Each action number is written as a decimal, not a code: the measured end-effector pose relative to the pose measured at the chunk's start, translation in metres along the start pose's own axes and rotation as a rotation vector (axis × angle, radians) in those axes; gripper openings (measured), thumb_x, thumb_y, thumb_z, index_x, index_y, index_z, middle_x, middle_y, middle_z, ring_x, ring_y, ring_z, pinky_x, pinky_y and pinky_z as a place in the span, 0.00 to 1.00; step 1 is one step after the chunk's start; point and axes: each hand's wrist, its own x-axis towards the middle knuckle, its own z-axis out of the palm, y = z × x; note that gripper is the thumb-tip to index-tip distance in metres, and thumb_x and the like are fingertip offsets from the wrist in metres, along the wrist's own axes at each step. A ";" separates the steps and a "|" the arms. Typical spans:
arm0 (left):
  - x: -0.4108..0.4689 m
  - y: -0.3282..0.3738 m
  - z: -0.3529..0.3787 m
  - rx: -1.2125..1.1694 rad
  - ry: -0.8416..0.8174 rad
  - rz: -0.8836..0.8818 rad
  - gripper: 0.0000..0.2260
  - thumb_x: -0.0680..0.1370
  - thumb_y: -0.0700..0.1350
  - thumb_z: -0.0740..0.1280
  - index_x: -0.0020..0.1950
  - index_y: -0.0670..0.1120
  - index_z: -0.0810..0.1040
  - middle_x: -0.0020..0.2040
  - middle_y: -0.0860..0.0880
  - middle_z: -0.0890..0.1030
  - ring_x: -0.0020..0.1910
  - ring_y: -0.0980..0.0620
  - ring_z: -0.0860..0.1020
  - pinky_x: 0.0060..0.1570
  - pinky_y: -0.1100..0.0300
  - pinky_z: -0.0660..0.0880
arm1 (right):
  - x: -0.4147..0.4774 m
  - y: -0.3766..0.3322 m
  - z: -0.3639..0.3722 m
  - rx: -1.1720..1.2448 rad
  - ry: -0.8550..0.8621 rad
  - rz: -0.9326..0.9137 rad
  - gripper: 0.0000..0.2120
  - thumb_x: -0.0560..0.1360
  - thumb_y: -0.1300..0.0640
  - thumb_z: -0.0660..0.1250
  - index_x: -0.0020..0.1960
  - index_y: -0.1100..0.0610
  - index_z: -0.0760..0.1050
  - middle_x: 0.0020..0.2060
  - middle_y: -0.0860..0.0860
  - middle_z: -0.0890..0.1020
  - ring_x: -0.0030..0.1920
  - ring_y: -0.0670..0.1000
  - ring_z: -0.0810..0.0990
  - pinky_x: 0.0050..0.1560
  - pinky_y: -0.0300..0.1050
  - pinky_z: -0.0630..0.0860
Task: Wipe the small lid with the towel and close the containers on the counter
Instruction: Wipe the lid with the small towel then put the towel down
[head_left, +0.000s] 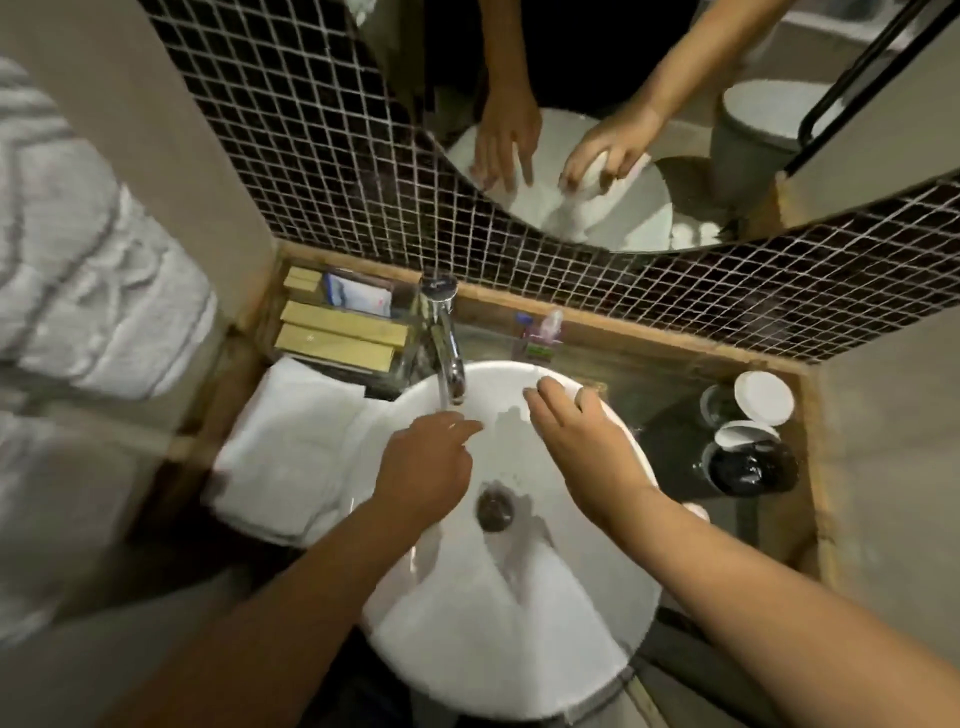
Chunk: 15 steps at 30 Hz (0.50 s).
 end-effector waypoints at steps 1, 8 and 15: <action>-0.004 -0.003 -0.002 0.004 -0.013 -0.001 0.17 0.79 0.45 0.63 0.67 0.56 0.76 0.68 0.53 0.77 0.67 0.51 0.73 0.67 0.50 0.70 | 0.002 -0.006 -0.002 -0.028 -0.045 -0.015 0.45 0.60 0.63 0.81 0.74 0.60 0.68 0.70 0.56 0.73 0.63 0.61 0.68 0.55 0.51 0.82; -0.019 -0.017 -0.007 -0.078 0.057 -0.041 0.17 0.78 0.44 0.65 0.66 0.55 0.77 0.67 0.51 0.77 0.65 0.48 0.74 0.64 0.48 0.71 | 0.011 -0.029 0.003 0.034 -0.149 -0.018 0.48 0.71 0.66 0.75 0.81 0.58 0.48 0.77 0.55 0.56 0.64 0.63 0.67 0.50 0.52 0.82; -0.020 -0.024 -0.002 -0.102 0.034 -0.062 0.19 0.77 0.50 0.67 0.68 0.57 0.75 0.69 0.53 0.75 0.67 0.49 0.72 0.65 0.49 0.70 | 0.010 -0.032 0.008 0.018 -0.134 0.020 0.51 0.70 0.61 0.78 0.81 0.57 0.48 0.78 0.54 0.57 0.67 0.62 0.67 0.52 0.51 0.83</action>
